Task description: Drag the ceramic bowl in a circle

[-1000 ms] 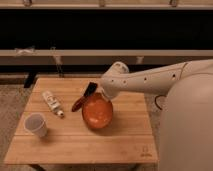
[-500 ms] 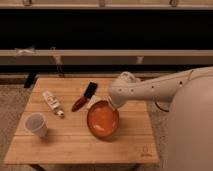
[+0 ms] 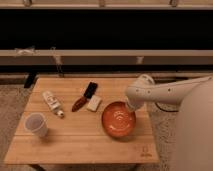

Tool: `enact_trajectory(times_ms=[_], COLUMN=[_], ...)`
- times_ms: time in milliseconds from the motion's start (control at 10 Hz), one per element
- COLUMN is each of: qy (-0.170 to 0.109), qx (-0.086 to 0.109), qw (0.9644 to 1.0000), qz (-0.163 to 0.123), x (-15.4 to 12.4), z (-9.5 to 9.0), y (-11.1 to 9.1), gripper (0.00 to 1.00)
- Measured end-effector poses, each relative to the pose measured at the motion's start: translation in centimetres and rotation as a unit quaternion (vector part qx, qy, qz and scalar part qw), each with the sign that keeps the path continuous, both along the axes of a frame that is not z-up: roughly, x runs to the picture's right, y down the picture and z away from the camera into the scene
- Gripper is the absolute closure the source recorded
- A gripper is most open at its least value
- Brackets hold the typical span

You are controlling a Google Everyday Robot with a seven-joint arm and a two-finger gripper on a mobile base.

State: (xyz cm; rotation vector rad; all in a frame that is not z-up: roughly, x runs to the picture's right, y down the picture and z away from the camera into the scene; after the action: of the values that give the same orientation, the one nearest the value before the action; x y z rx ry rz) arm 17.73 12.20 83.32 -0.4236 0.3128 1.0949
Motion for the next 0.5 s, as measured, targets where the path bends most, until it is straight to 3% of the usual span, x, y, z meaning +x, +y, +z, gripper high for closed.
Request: enact_trajectory(times_ms=[100,300,500], qy=[0.02,0.045,0.068], qx=[-0.006,-0.011,-0.004], qw=[0.9997,0.9984,0.9969], qz=[0.014,0.032,0.039], x=[2.5,5.0,6.5], z=[1.1,3.0,4.8], y=[-0.4,-1.7,-4.7], gripper=[0.9,0.9,0.9])
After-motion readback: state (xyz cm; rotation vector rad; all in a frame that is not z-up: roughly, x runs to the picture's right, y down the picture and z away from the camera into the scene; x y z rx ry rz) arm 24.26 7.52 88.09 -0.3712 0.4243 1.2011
